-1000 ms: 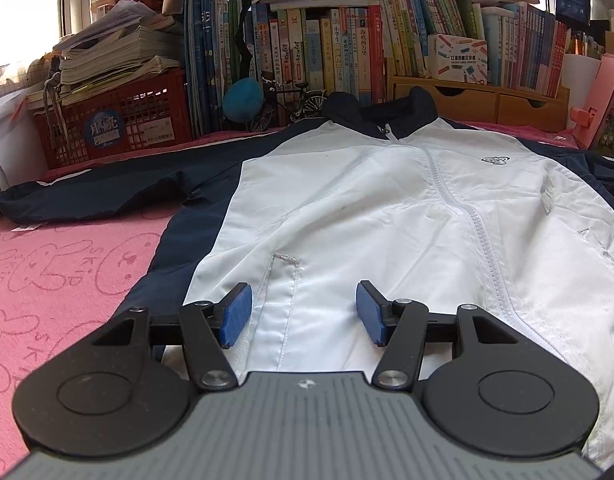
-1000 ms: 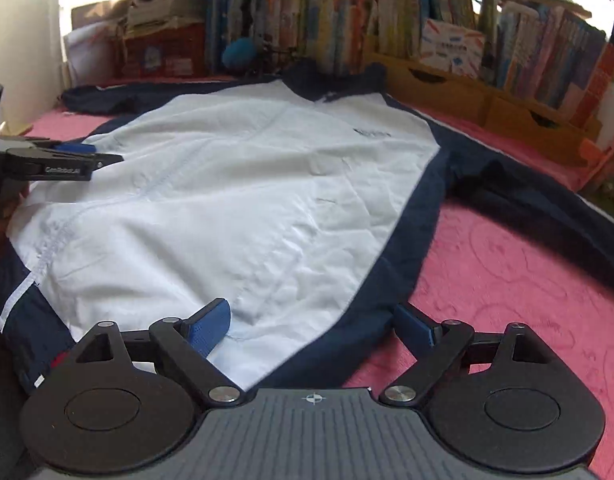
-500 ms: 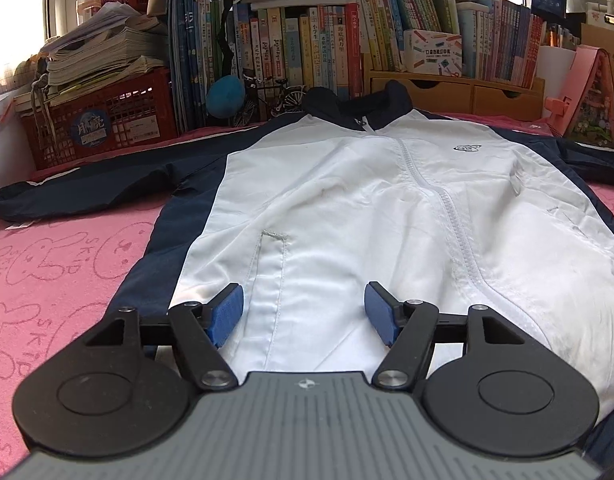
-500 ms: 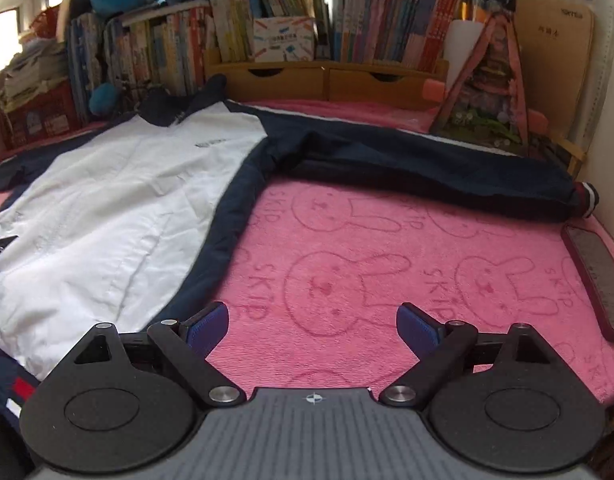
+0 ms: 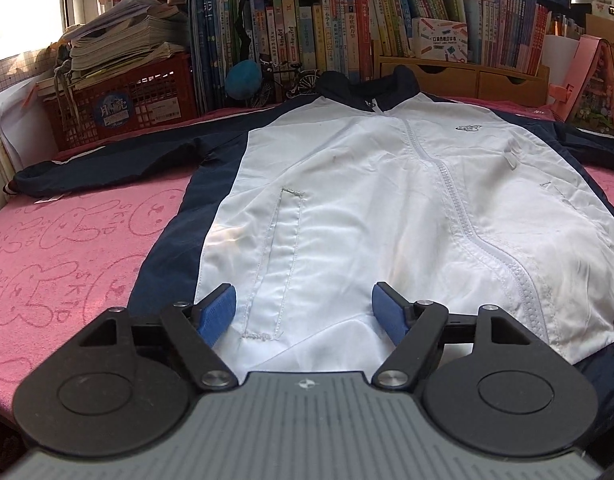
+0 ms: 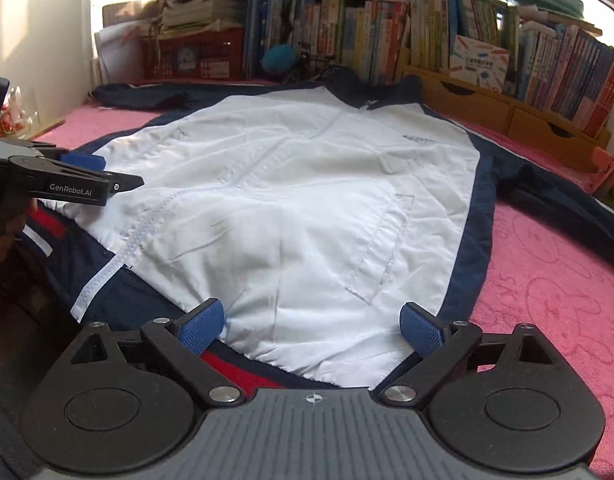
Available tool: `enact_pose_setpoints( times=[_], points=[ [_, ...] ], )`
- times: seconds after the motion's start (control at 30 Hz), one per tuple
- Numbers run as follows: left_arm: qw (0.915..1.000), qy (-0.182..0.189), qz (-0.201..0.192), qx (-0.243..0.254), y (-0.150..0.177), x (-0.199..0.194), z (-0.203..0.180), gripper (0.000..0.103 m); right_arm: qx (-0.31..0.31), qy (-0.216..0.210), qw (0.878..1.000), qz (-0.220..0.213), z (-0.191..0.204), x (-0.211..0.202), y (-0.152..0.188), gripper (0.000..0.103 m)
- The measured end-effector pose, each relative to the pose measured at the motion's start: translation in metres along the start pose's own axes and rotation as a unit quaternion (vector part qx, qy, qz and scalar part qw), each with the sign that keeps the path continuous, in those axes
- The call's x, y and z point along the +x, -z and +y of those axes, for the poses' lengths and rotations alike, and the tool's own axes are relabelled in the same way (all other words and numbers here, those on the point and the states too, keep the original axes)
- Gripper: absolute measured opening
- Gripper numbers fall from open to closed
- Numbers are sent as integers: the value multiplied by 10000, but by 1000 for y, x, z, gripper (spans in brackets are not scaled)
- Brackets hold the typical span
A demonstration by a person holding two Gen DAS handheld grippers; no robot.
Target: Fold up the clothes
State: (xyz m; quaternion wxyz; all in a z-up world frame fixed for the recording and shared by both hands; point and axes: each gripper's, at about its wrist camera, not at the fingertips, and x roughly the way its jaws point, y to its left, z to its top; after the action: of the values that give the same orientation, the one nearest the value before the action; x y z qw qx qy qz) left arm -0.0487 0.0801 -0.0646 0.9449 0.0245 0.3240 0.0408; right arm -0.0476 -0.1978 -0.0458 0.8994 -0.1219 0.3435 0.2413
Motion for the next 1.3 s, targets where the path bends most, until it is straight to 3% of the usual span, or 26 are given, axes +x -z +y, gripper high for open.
enact_pose_setpoints(
  times=[0.1, 0.4, 0.7, 0.87, 1.03, 1.1, 1.17, 1.2, 1.3],
  points=[
    [9999, 28, 124, -94, -2, 2, 0, 78, 75, 466, 9989, 57, -14, -2, 6, 100],
    [9997, -104, 204, -78, -3, 0, -5, 79, -37, 1328, 9910, 134, -28, 0, 9, 100],
    [9997, -35, 239, -89, 1, -7, 0, 79, -78, 2177, 9757, 223, -46, 3, 13, 100],
    [9996, 80, 164, -215, -10, -16, 14, 79, 116, 1934, 9808, 224, -56, 0, 11, 98],
    [9997, 20, -178, -156, -34, -18, 19, 79, 535, 1821, 9817, -175, -72, -9, -1, 96],
    [9994, -59, -319, -133, -39, -13, 17, 79, 1096, 1869, 9754, -412, -95, -11, -6, 96],
    [9990, -117, -367, -211, -41, -6, 18, 79, 1812, 1960, 9613, -679, -126, -15, -9, 96],
    [9989, -160, -340, -266, -39, -2, 19, 79, 2238, 2021, 9500, -806, -145, -17, -9, 96],
    [9983, -291, -258, -432, -34, 10, 23, 79, 3548, 2344, 8984, -1097, -214, -21, 0, 90]
  ],
)
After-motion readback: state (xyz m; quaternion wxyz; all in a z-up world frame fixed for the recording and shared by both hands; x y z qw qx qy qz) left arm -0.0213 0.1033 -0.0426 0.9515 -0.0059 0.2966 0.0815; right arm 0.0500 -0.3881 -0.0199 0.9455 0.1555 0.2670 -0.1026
